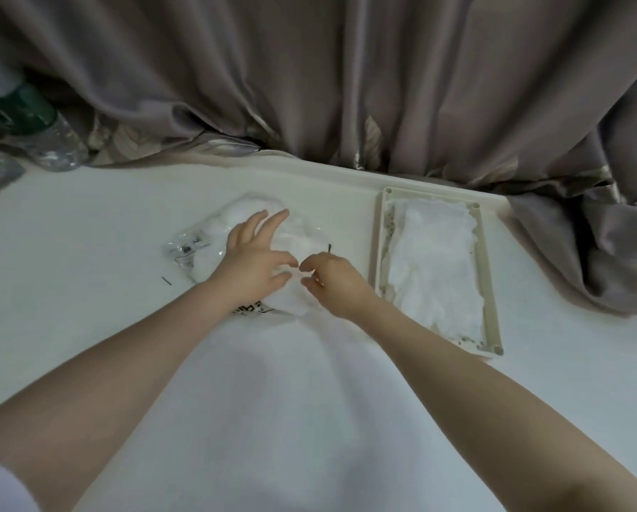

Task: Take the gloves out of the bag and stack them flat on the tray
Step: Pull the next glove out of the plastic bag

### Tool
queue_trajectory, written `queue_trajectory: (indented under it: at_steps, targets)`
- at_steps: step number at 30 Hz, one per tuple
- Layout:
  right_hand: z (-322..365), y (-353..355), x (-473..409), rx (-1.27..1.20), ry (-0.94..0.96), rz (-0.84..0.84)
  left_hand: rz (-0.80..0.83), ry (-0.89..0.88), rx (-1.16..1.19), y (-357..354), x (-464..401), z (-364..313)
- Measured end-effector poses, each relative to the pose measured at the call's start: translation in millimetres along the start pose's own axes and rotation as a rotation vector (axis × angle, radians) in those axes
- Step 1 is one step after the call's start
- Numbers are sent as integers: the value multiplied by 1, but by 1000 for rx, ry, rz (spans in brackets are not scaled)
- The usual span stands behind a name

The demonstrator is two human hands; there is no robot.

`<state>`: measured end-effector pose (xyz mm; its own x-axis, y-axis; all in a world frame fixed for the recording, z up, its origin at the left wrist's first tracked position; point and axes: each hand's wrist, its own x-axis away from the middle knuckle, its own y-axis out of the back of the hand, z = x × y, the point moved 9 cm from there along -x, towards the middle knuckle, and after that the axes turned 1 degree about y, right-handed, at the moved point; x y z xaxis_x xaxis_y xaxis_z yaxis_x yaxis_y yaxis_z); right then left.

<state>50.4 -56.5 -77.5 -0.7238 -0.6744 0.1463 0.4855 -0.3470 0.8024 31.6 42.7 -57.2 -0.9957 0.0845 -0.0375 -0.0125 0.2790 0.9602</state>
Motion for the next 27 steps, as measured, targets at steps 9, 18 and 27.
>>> queue_trajectory:
  at_steps: [9,18,27]
  targets:
    - [-10,-49,3,7,-181,264,383,-23,-156,-44,10,41]
    - [-37,-24,15,-390,-393,88,409,17,-185,-61,7,50]
    - [-25,34,30,-1533,-288,-169,189,29,-7,-35,-5,33]
